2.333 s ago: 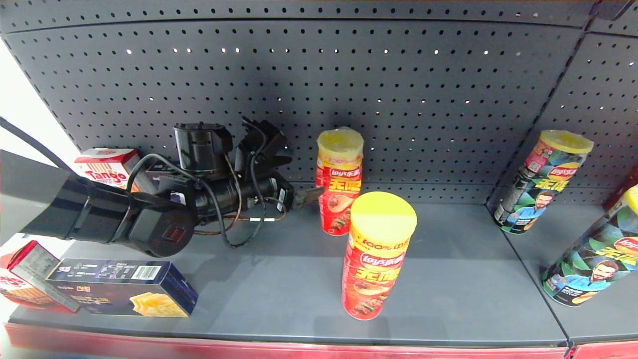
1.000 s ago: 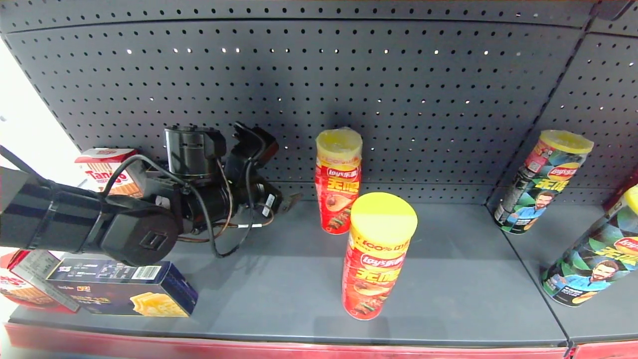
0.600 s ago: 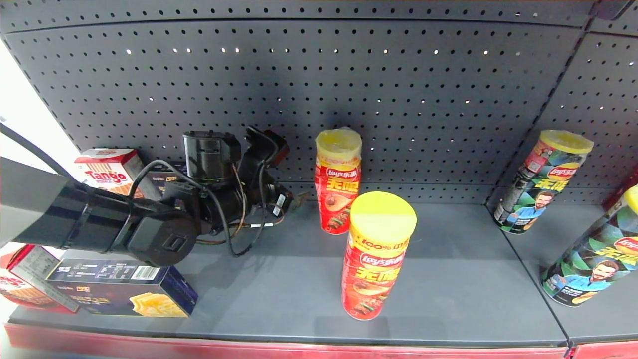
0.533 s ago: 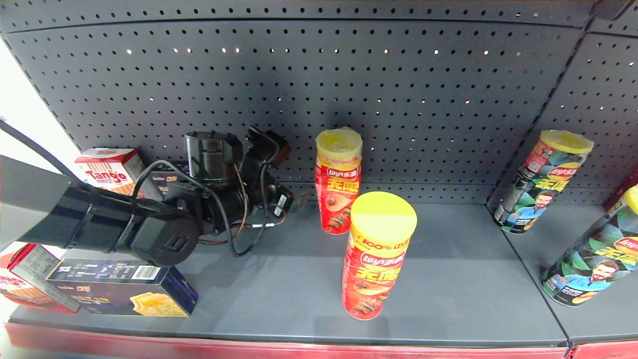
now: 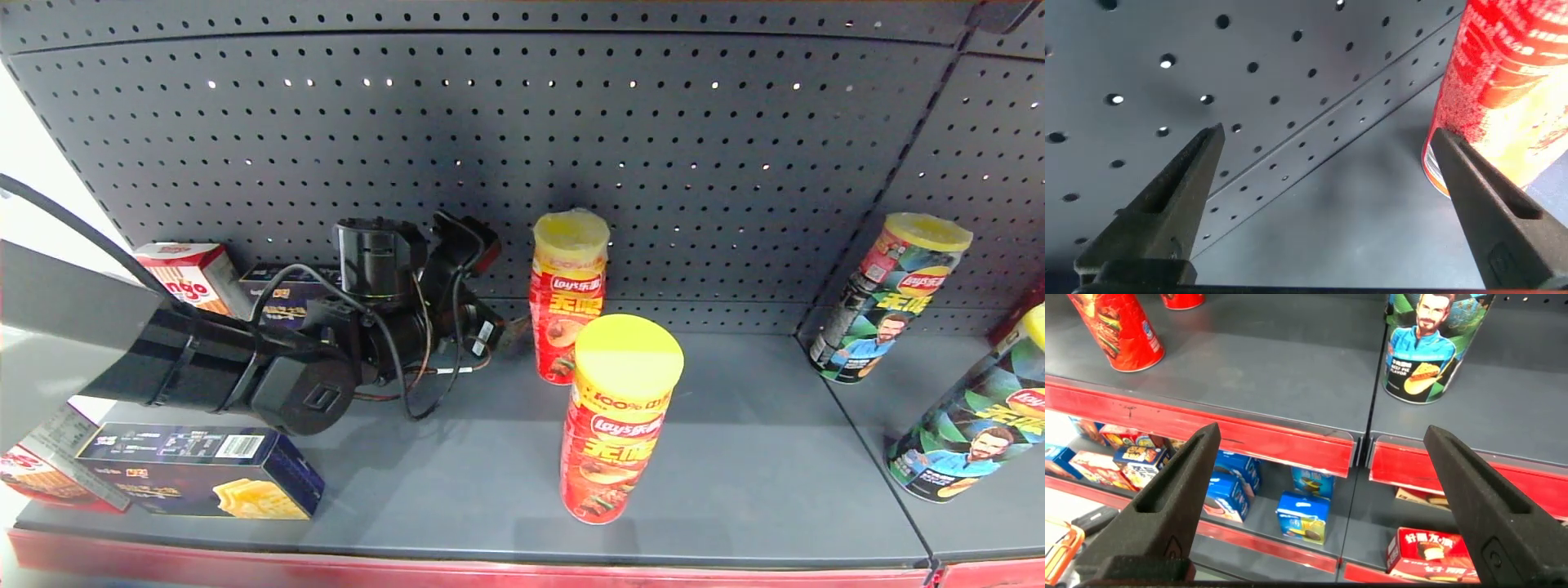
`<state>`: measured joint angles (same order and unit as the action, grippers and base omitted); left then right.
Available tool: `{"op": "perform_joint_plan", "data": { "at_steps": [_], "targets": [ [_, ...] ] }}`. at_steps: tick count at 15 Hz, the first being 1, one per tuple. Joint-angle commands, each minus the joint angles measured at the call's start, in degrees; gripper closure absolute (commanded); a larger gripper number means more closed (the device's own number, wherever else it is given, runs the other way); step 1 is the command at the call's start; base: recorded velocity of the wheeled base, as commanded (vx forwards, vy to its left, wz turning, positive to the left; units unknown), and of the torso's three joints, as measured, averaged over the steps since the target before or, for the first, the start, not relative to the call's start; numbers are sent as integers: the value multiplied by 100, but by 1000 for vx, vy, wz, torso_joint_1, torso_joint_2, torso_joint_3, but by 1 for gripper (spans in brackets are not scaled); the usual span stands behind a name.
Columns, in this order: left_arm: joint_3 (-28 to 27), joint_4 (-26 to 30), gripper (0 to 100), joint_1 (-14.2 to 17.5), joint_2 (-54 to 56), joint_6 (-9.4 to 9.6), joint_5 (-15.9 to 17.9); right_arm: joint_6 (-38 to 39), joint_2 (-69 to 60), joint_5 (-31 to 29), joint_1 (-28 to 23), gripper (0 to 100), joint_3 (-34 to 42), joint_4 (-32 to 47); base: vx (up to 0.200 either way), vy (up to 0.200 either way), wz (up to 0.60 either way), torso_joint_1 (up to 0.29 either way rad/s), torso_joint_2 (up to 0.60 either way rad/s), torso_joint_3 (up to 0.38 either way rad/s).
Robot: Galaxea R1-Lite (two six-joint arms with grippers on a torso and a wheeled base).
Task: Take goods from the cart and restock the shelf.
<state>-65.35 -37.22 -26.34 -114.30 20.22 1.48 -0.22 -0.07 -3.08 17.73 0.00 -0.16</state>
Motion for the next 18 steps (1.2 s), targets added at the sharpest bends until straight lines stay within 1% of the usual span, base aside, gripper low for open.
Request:
{"op": "perform_joint_plan", "data": {
  "at_steps": [1,8,18],
  "targets": [
    [-65,4,0,-37,-84,-1,2,-4,7,1,3,0,0,-2,0,0,0,0,0,0],
    [-206,13,0,-152,-198,-1,-42,-4,7,1,3,0,0,-11,0,0,0,0,0,0],
    [-206,-14,0,-134,-189,-10,-42,-4,7,1,3,0,0,-2,0,0,0,0,0,0]
  ]
}}
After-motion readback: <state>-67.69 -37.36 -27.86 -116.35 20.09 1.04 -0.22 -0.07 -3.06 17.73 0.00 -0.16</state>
